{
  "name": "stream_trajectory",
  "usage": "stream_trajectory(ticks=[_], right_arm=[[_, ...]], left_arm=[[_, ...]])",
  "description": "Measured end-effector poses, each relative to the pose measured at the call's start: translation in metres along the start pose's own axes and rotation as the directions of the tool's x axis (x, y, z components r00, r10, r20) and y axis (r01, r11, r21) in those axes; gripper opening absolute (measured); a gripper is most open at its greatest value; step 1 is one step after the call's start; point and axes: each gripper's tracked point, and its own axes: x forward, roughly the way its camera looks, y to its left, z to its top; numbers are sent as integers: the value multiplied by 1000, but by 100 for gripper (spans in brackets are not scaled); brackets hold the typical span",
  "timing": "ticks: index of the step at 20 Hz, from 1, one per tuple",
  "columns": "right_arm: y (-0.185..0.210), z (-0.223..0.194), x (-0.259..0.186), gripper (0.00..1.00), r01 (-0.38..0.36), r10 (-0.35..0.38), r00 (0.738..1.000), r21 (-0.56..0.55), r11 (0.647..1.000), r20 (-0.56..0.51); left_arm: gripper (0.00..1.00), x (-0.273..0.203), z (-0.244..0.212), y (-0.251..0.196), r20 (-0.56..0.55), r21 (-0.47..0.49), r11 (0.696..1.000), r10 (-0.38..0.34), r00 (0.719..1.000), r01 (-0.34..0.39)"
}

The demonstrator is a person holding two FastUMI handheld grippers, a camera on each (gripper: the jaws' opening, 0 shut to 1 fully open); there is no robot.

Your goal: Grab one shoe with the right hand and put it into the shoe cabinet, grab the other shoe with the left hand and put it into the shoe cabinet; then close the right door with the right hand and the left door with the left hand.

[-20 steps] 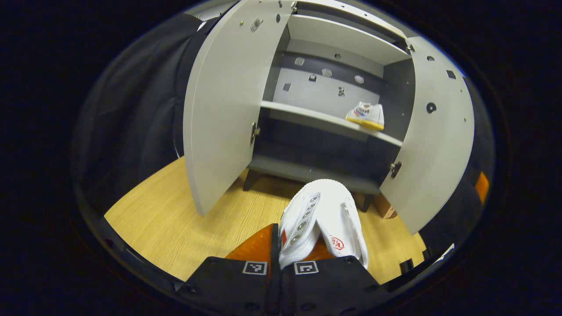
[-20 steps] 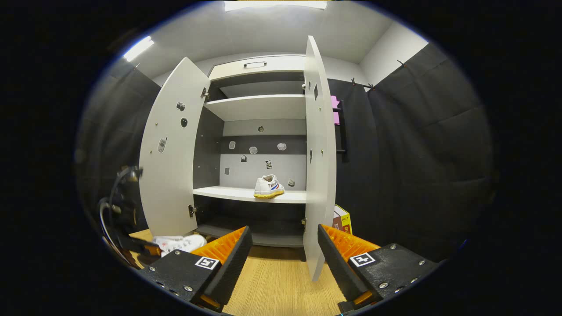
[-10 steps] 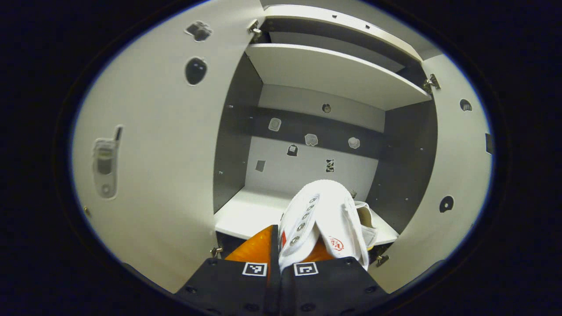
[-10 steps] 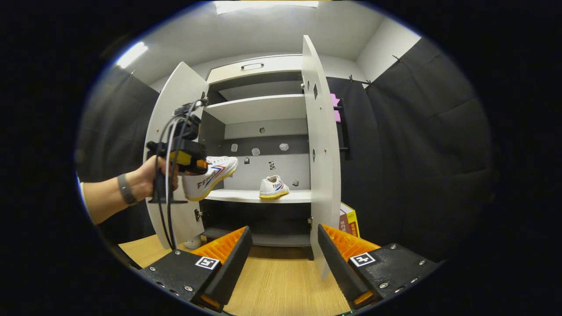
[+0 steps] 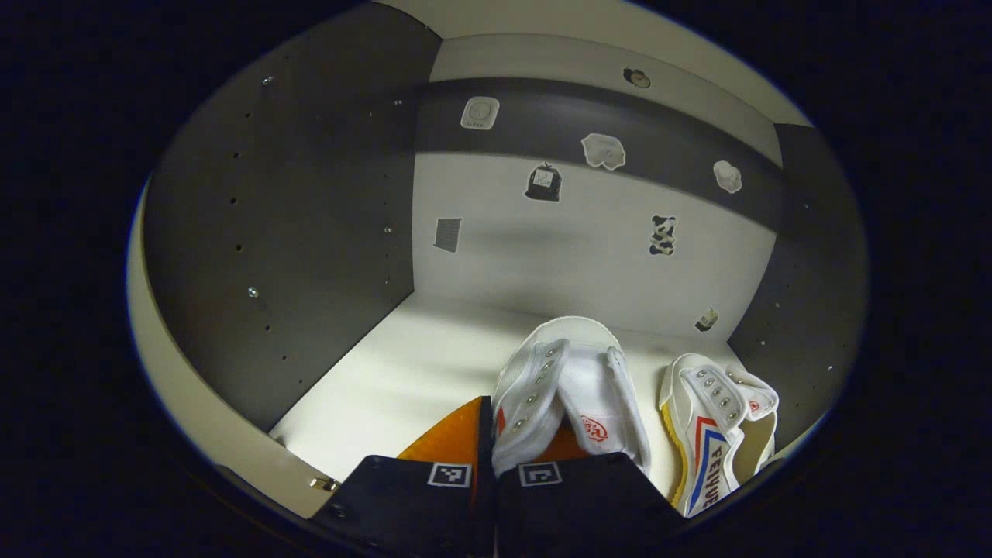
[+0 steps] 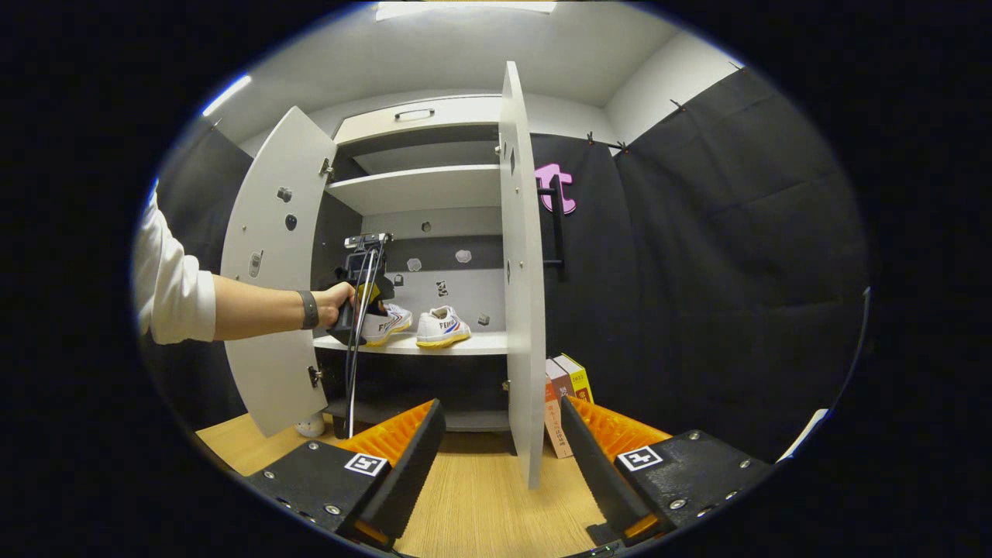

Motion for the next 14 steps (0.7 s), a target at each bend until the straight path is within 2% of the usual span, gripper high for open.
stream_trajectory(ticks=[6,9,10,12,14], right_arm=[[-8,-3,10,92,7,-6,1000,24,1000,-13],[-3,-1,15,92,-11,12,1000,25,1000,-7],[-1,-1,16,92,-19,19,1000,24,1000,-7],[2,-1,18,92,-34,34,999,26,999,-8],[5,2,19,92,-43,43,999,33,999,1]], left_arm=[[9,6,-4,-1,-35,52,999,6,999,-4],[13,-1,-5,-2,-44,38,999,-15,999,16],[26,-2,-3,1,-42,55,998,-5,999,7],[46,-6,-3,5,-50,104,995,9,999,-4],[55,-14,1,1,-44,102,995,-15,999,19]])
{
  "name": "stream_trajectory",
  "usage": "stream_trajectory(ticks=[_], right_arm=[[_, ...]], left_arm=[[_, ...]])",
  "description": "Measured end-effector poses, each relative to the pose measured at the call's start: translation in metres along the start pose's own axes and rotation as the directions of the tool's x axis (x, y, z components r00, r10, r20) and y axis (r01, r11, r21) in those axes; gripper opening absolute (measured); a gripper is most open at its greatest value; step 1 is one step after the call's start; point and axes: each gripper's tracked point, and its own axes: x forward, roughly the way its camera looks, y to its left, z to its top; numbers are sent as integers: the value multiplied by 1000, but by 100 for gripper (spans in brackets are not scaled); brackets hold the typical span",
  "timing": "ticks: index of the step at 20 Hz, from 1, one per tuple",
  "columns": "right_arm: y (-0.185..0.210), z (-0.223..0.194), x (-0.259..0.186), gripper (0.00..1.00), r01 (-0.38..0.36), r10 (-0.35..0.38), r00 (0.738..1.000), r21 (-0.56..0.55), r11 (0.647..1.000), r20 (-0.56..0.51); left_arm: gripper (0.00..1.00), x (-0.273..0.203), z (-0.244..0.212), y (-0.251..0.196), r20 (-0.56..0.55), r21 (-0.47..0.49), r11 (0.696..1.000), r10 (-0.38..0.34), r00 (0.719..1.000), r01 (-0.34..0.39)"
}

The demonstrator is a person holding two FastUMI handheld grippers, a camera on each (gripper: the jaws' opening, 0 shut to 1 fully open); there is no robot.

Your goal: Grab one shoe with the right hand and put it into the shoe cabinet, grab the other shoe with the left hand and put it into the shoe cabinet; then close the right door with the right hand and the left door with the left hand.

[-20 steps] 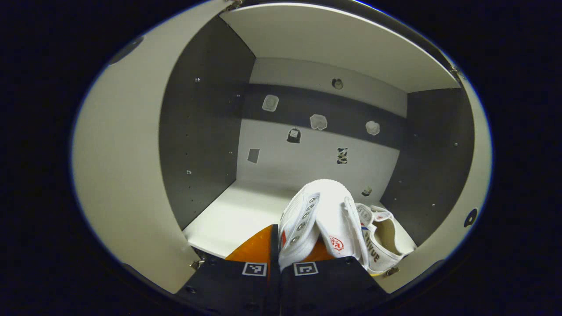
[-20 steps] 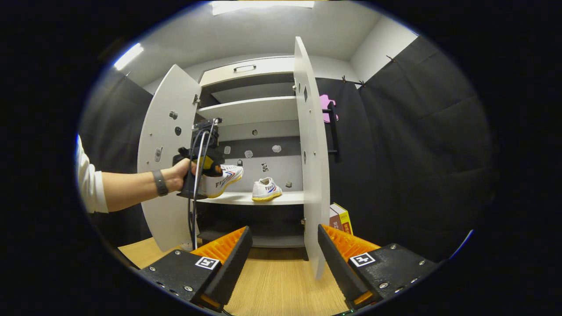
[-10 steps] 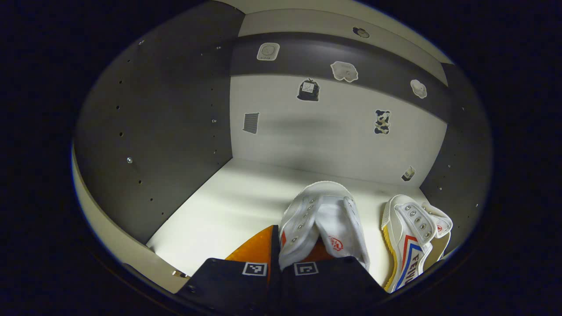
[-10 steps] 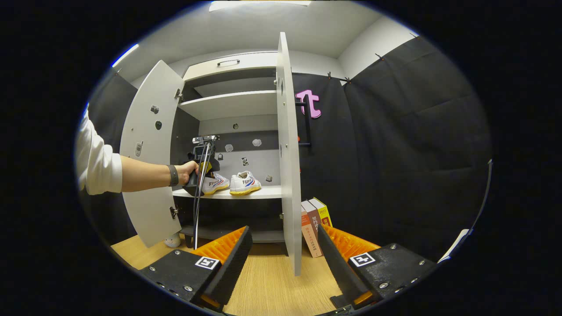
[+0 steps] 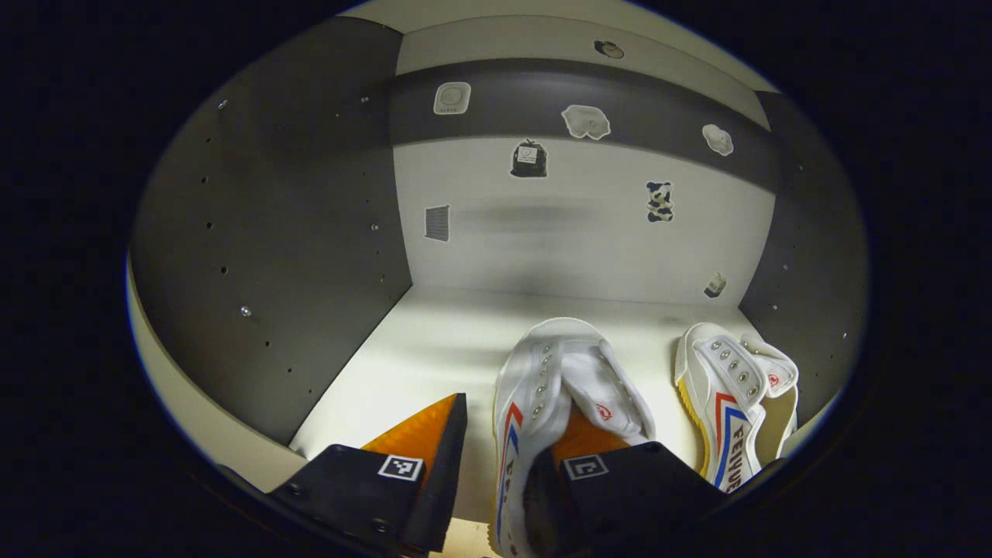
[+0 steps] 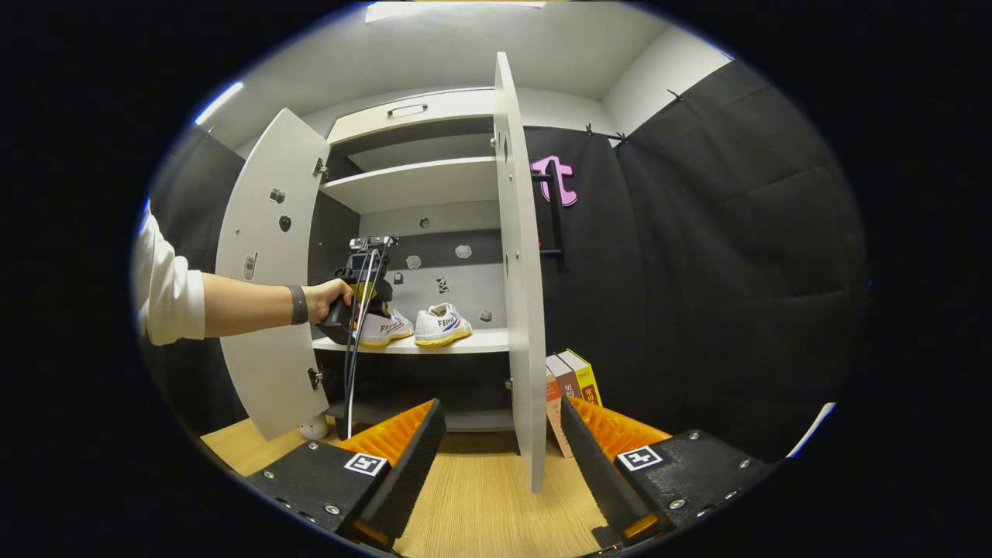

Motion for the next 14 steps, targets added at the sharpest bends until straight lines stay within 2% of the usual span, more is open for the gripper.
stream_trajectory(ticks=[2,3,5,6,7,10,14], right_arm=[[1,1,0,92,-5,5,1000,4,1000,8],[3,2,-1,92,-10,10,1000,7,1000,9],[5,2,-2,92,-22,22,1000,17,1000,11],[7,1,-1,92,-28,28,1000,23,999,9],[8,1,-1,92,-36,35,999,28,999,8],[15,5,-1,92,-58,57,998,36,998,17],[26,7,2,92,-95,94,995,34,995,30]], left_arm=[[51,-10,3,-2,24,-20,1000,-22,999,23],[54,-18,5,0,39,-16,1000,-21,999,22],[70,-31,8,4,71,-14,1000,-24,997,25],[83,-39,9,3,86,-21,999,-39,996,41],[91,-47,10,4,102,-25,998,-47,994,50],[92,-83,24,13,208,-19,998,-62,976,68],[93,-154,26,16,330,-7,989,-138,934,149]])
